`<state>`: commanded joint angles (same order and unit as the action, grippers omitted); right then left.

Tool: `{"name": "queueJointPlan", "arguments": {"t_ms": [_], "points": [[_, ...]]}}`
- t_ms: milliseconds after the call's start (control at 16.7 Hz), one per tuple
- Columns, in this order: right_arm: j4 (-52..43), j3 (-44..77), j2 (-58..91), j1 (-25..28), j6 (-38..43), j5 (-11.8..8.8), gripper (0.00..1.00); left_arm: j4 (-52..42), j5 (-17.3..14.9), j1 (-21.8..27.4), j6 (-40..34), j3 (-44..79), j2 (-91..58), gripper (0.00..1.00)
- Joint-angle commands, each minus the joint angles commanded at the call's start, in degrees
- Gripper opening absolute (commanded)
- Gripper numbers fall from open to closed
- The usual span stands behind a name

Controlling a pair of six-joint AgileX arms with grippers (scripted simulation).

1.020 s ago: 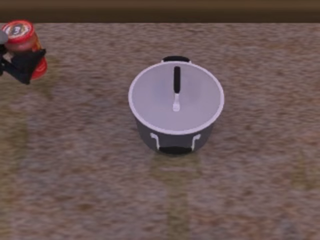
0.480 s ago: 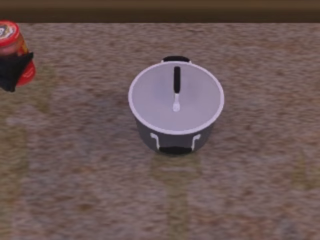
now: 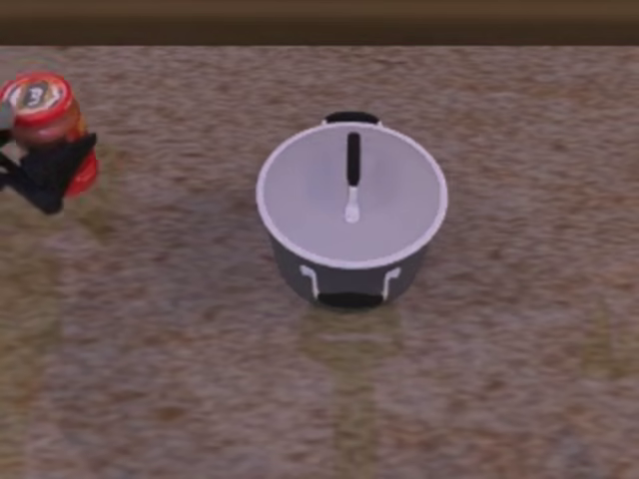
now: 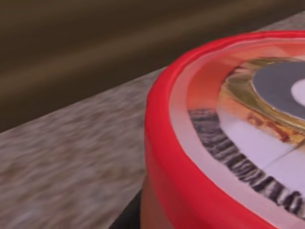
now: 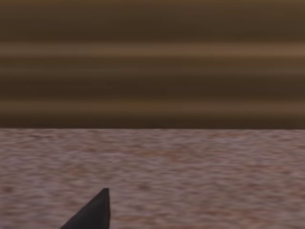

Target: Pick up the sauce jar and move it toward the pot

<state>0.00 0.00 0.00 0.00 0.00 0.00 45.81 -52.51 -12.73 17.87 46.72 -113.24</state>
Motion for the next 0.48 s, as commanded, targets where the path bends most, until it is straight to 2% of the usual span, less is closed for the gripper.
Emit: {"name": "queueJointPlan", "arguments": {"t_ms": [300,480], "points": [[0.0,0.0,0.0,0.0,0.0,0.0,1.0,16.07,3.14,5.85,-1.22,-11.27,-2.64,0.0],[0.0,0.0,0.0,0.0,0.0,0.0,1.0,22.59,4.66,8.47,-1.88,-16.36,-3.42,0.0]]}}
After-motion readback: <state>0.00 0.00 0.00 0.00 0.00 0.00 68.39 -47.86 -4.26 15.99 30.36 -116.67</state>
